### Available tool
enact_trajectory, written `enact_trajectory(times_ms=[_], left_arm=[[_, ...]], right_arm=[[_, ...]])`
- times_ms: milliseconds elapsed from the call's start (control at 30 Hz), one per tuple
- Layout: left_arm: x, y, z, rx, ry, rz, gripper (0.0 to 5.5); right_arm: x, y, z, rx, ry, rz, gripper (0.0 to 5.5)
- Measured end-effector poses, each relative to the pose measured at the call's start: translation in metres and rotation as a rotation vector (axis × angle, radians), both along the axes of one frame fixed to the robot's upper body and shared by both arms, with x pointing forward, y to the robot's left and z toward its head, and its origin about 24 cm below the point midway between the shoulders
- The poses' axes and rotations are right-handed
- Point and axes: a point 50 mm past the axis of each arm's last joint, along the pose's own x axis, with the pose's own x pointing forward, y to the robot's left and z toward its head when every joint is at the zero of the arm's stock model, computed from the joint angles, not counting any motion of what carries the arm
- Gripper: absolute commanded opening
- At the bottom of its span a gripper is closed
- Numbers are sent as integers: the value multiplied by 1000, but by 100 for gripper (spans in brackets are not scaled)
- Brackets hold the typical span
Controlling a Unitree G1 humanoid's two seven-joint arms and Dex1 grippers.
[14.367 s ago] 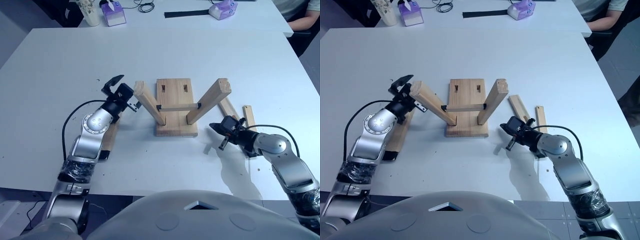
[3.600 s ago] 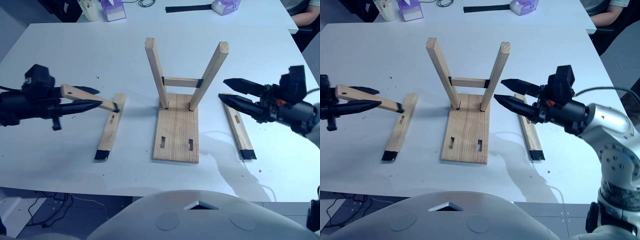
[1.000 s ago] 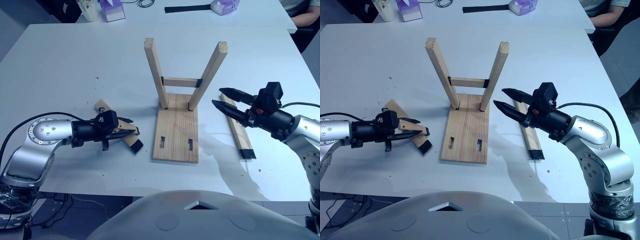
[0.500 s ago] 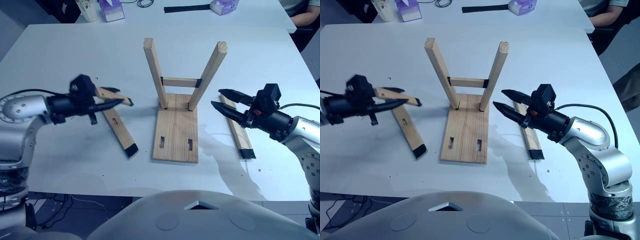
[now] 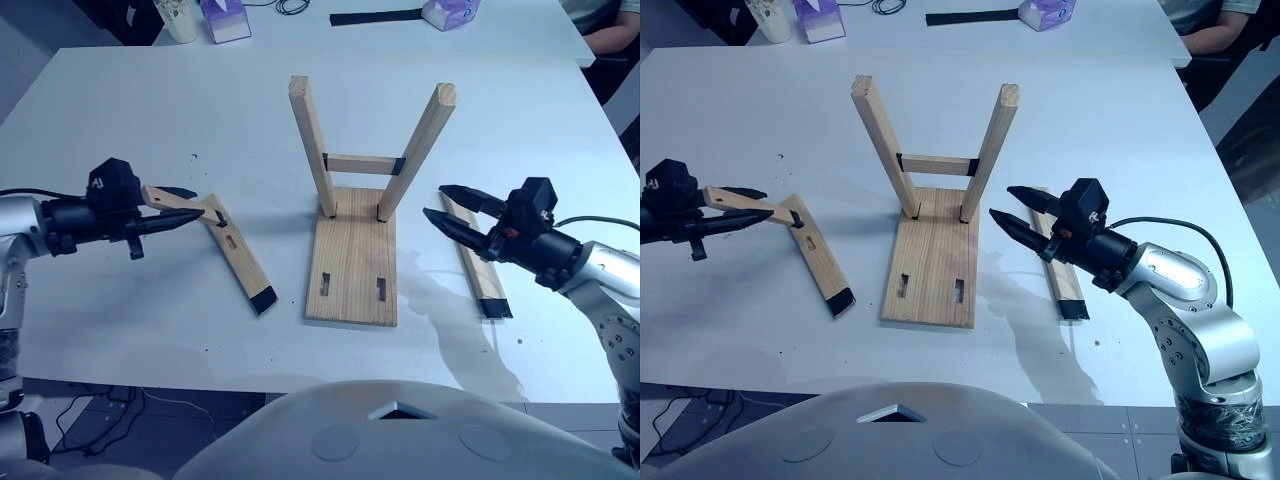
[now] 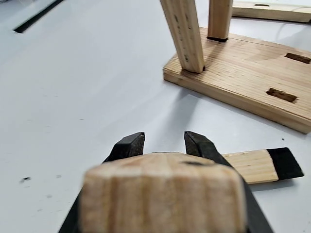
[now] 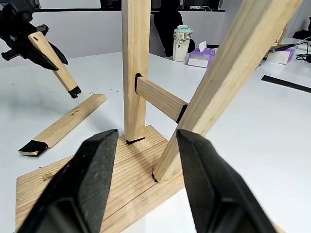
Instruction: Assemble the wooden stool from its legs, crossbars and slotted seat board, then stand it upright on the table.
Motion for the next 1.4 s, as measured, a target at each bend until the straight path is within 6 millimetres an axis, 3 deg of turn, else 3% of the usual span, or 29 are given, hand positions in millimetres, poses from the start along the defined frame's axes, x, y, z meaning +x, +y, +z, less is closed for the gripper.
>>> enact_trajectory(times_ms=[400,1400], left_arm=[[-3,3,-18,56,75,7,130],[4,-9,-10,67,136,3,130]], right_arm=[[-1,3,-4,-14,10,11,219],[-6,5,-16,-47,17,-5,219]])
